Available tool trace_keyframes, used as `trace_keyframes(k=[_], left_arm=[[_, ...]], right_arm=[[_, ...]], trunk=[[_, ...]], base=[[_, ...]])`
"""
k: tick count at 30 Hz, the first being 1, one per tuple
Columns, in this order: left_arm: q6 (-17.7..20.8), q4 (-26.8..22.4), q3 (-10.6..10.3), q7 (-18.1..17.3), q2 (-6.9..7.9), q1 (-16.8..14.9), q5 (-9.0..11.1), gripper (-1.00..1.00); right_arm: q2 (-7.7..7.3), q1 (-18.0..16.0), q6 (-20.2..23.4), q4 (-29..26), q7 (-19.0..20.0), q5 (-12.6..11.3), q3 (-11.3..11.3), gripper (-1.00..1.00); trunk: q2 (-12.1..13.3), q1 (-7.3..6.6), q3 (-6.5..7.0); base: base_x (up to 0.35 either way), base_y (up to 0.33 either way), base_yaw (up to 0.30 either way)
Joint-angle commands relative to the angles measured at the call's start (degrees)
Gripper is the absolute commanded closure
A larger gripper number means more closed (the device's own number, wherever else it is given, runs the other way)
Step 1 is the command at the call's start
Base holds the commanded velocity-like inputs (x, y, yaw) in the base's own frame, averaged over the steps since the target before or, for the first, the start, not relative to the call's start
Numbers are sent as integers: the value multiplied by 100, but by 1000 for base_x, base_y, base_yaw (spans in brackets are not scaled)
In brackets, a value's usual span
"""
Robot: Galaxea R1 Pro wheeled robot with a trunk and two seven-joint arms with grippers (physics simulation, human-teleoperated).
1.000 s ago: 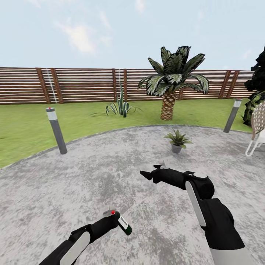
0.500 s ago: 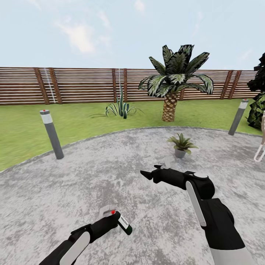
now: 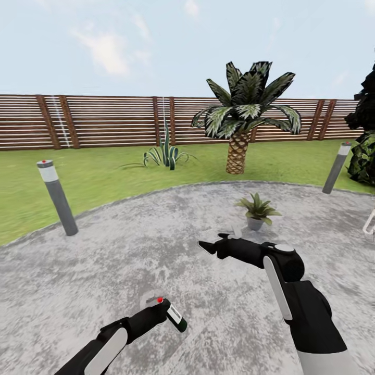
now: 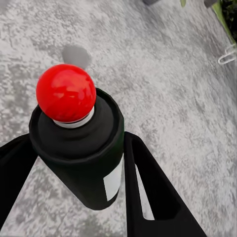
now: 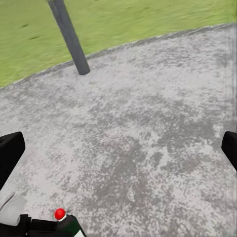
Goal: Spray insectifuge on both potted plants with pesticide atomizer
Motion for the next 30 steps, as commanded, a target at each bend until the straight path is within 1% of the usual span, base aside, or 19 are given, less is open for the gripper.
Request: trace_keyframes(k=[1,9,16,19,22,30], left_arm=[[16,-5,-9,10,5,-3,47,100],[13,-5,-10,56,5,-3,37,100],[23,-5,-23,67,5,-3,10,100],[34,-5,-26,64,5,-3,3,100],[44,18,-44,63,0,-3,-1,100],[47,38,-53,61,5,-3,-1,100]], right_arm=[[-2,-5,41,-3,-18,-45,-17,-100],[-2,-5,16,-3,-14,-46,-30,-100],[1,-5,77,-3,-20,-46,-3,-100],[5,-5,234,-3,-24,-46,33,-100],[-11,-5,527,-3,-20,-46,24,-100],[-3,-5,569,-3,-20,-46,40,-100]], trunk=[[-2,2,-6],[-2,2,-6],[-2,2,-6],[-2,2,-6],[-2,2,-6],[-2,2,-6]], base=[[339,0,-268],[339,0,-101],[339,0,-236],[339,0,-271],[339,0,-273],[339,0,-274]])
